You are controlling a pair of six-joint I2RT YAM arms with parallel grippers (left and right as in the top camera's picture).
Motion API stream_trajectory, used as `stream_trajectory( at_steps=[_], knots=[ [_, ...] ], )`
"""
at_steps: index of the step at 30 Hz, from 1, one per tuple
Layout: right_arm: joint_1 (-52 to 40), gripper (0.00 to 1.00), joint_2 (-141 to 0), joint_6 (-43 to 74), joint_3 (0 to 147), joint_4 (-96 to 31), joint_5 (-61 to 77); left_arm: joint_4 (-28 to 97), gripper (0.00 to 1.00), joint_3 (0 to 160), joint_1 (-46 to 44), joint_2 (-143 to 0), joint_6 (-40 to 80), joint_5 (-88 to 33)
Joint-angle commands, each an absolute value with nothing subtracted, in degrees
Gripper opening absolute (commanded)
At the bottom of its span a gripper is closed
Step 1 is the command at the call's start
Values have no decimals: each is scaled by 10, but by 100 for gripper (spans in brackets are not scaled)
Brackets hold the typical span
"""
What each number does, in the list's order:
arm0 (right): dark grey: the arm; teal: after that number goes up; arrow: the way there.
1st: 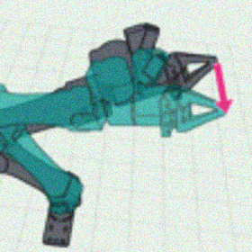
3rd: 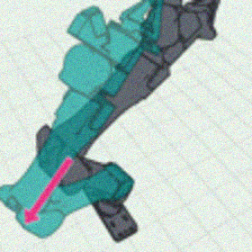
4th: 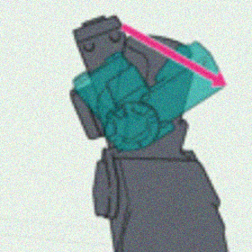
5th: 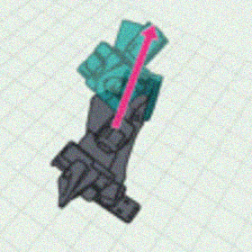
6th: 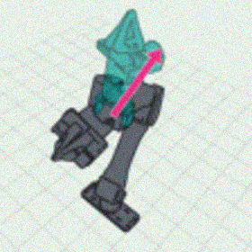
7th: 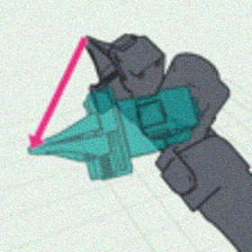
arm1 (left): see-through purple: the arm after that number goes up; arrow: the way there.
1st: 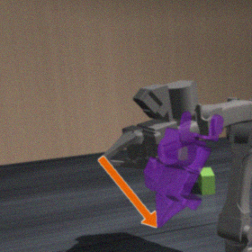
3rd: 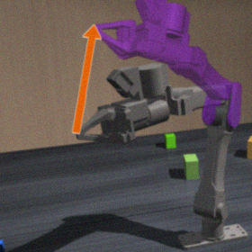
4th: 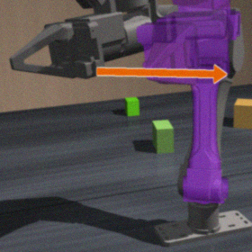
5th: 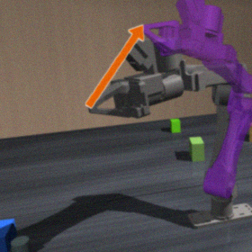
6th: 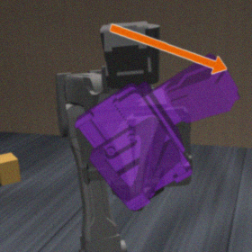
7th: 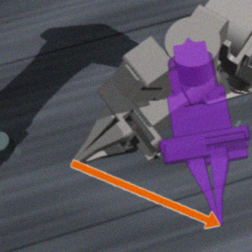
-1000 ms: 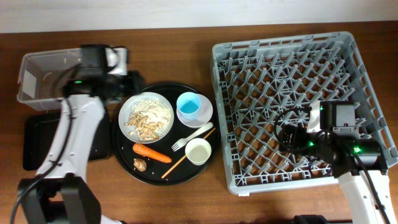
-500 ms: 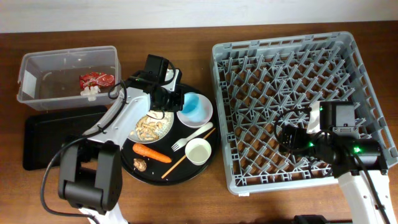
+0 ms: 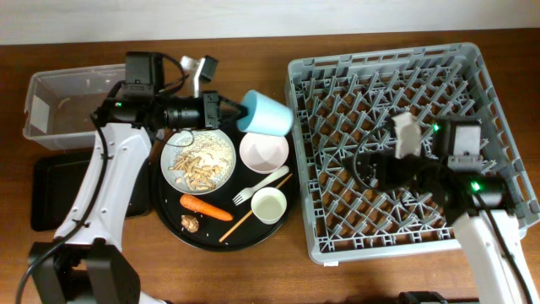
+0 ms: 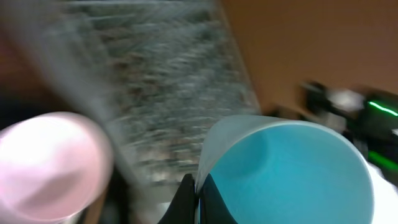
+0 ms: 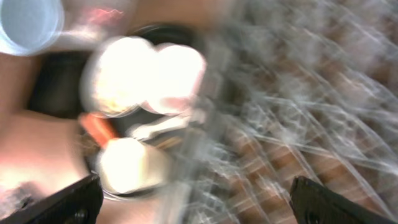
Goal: Sort waste into correct bins and load items into the dishwasher rack
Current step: 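Grasp the blue cup with the left gripper and lift it toward the rack, then hand the blue cup from the left gripper to the right gripper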
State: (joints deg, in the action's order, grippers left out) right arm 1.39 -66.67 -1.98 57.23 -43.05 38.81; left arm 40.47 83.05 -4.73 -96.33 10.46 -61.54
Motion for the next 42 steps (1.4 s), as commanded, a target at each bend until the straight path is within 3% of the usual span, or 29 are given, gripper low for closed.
stream_trajectory(
  at_steps=[1,2,6,20,22,28,29,30,31,33,38,40,42],
  knots=[
    [11,99,-713,-108,582,-379,714,390,0,833,-77,-966,94,-782],
    [11,99,-729,-108,582,-342,795,390,0,833,-88,-966,94,-782],
    [11,99,-747,-107,582,-282,879,390,0,833,-107,-966,94,-778],
    [11,100,-747,-100,582,-283,804,374,0,833,-176,-966,137,-704],
    [10,95,-747,-100,582,-285,804,348,0,833,-176,-966,163,-704],
    [10,95,-747,-101,582,-276,804,336,0,833,-203,-966,199,-702],
    [10,93,-747,-100,582,-276,806,336,0,833,-204,-966,200,-694],
    [10,79,-747,-100,582,-276,806,336,0,833,-204,-966,204,-676],
    [10,73,-747,-100,582,-276,806,336,0,833,-204,-966,203,-676],
    [10,66,-747,-100,582,-276,806,336,0,833,-204,-966,203,-676],
    [10,61,-747,-100,582,-276,806,336,1,833,-204,-966,203,-676],
    [10,59,-747,-100,582,-276,806,336,17,833,-204,-966,203,-676],
    [10,57,-747,-92,582,-276,803,339,26,833,-204,-966,203,-651]
  ],
)
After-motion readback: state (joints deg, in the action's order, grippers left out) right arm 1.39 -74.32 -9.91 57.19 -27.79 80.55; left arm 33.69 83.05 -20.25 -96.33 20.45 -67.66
